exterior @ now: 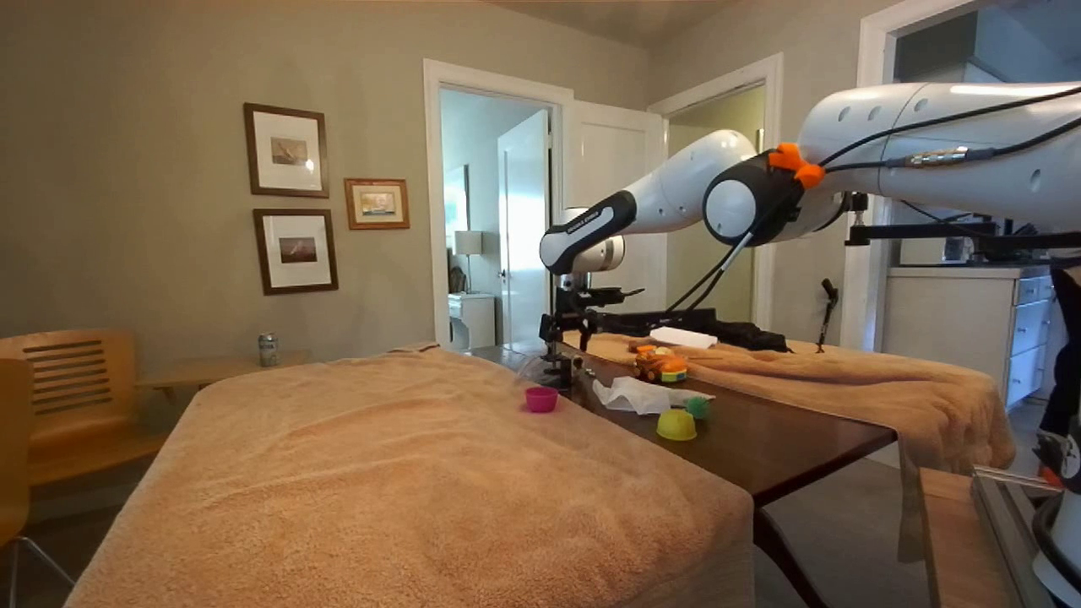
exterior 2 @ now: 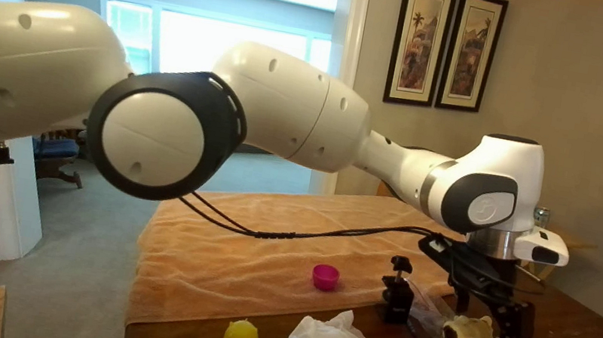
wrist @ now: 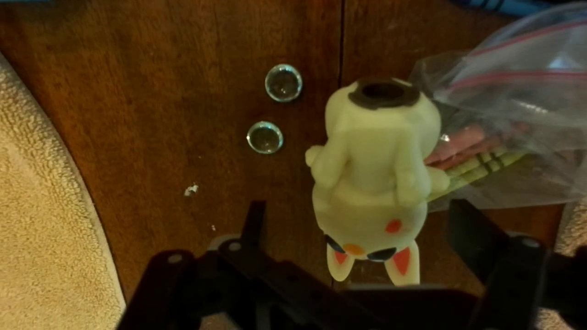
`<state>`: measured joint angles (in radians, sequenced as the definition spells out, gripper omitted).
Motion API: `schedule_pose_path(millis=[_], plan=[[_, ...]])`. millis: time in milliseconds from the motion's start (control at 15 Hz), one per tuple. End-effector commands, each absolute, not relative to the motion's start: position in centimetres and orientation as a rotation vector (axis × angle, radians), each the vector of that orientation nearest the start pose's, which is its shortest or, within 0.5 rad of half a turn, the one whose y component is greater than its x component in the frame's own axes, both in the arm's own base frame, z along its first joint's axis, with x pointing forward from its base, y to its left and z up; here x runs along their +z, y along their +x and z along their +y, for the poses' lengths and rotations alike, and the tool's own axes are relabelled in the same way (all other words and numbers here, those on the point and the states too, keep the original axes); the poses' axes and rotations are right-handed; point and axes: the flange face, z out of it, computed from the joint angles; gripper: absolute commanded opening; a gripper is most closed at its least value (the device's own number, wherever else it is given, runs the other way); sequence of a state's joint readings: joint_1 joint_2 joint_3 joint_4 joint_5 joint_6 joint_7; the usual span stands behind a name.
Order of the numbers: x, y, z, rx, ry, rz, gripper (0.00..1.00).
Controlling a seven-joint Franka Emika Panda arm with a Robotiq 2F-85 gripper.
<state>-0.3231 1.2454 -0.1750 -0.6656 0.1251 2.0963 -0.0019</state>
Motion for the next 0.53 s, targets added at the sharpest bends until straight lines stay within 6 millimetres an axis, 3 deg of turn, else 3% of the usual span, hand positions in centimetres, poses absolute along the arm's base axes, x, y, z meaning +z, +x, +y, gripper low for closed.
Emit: schedule_pose_path(millis=[0,333,400,467], plan=[[22.29,76.09,-32.07,-0.309,-3.165,0.7,1.0],[21.97,76.07,-32.14,-0.31,-3.164,0.696,0.96],[21.89,76.11,-32.1,-0.313,-3.163,0.692,0.72],[21.81,76.14,-32.08,-0.317,-3.164,0.69,0.72]])
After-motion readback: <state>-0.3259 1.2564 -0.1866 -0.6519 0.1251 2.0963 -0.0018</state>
